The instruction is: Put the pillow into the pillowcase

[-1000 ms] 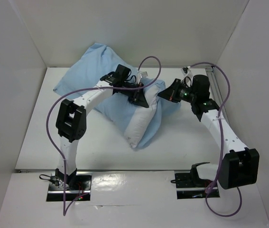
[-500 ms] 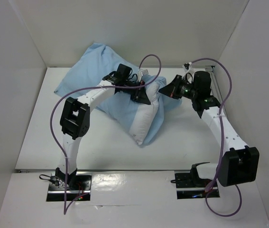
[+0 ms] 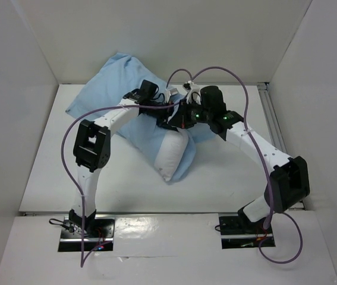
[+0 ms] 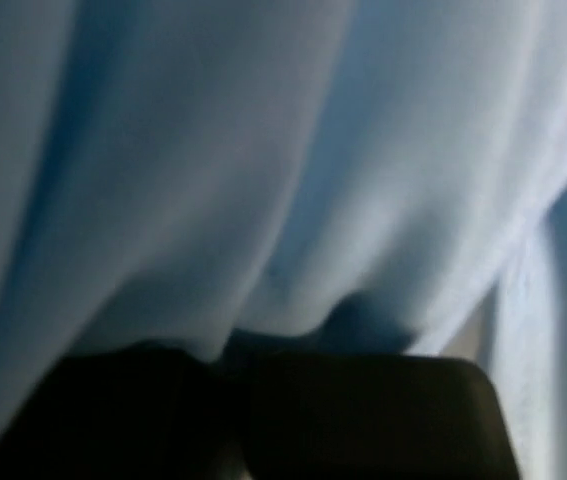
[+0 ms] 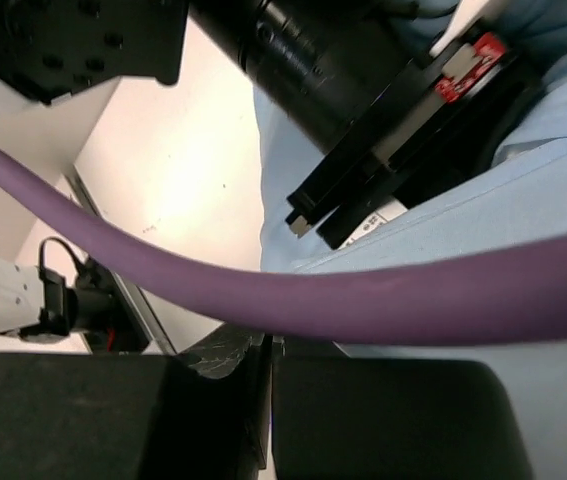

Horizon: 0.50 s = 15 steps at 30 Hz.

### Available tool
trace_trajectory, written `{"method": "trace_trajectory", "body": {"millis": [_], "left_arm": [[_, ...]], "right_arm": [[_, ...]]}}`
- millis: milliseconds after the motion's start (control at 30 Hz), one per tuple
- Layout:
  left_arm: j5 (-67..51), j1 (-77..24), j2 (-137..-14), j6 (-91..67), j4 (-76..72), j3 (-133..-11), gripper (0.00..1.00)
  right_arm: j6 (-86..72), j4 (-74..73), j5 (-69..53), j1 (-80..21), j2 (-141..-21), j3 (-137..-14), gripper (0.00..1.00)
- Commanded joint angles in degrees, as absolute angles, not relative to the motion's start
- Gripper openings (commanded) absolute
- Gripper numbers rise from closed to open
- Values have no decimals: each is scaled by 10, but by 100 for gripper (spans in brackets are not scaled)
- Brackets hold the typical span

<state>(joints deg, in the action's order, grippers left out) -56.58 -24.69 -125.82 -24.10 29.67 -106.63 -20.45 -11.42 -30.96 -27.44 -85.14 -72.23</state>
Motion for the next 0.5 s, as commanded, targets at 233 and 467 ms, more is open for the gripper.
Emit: {"method": "trace_trajectory", "body": {"millis": [233,467], "left_arm": [[-451,-243,-1323,-260,259,-1026,0],[-479,-243,-1303,-265,259,-1042,0]], "right_arm": [[-173,-204,-320,-305,-735,-682,0],[-196,-309,-125,-251,-765,-657,16]]}}
